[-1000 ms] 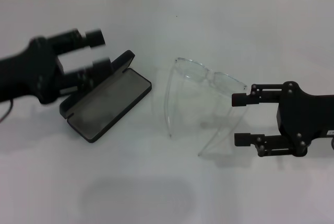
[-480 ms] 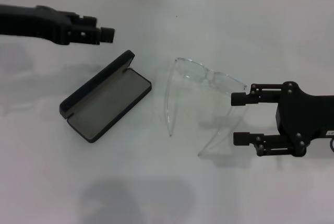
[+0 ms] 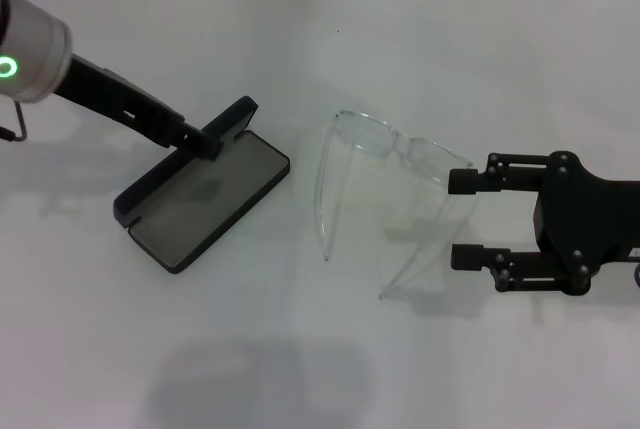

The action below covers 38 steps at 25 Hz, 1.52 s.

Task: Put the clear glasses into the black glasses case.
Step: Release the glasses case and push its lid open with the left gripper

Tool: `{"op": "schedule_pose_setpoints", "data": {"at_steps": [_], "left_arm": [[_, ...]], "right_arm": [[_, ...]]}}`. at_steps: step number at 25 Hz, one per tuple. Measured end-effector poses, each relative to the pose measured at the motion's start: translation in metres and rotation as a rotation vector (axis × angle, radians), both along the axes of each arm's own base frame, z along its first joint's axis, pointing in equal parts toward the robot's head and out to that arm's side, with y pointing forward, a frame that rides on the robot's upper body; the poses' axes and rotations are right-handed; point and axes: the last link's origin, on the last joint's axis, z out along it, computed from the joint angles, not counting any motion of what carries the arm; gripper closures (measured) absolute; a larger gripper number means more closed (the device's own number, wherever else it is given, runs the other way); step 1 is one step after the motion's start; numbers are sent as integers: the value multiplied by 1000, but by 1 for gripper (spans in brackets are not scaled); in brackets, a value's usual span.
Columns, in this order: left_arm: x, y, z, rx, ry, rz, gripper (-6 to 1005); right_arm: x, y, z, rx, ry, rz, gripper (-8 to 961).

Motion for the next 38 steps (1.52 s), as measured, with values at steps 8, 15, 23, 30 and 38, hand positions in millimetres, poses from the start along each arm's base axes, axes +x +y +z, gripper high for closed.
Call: {"op": "schedule_pose_setpoints", "data": {"at_steps": [8,15,23,30,38], "left_arm": [[-1,7,-7,35,57,-20,300],[-3,5,-15,7,94,-28,300],[-7,9,-29,-14,135,-30,300],[-8,11,-30,-8,139,-36,302],[-18,13,-33,-10,179,-17,318]], "right_arm": [[1,0,0,5,8,1,279],[2,-1,-1,6,11,-1,279],[1,-1,-3,0,13,1,279],[3,-2,-2,-1,16,-6,279],[3,-3,-3,-1,16,-6,279]]}}
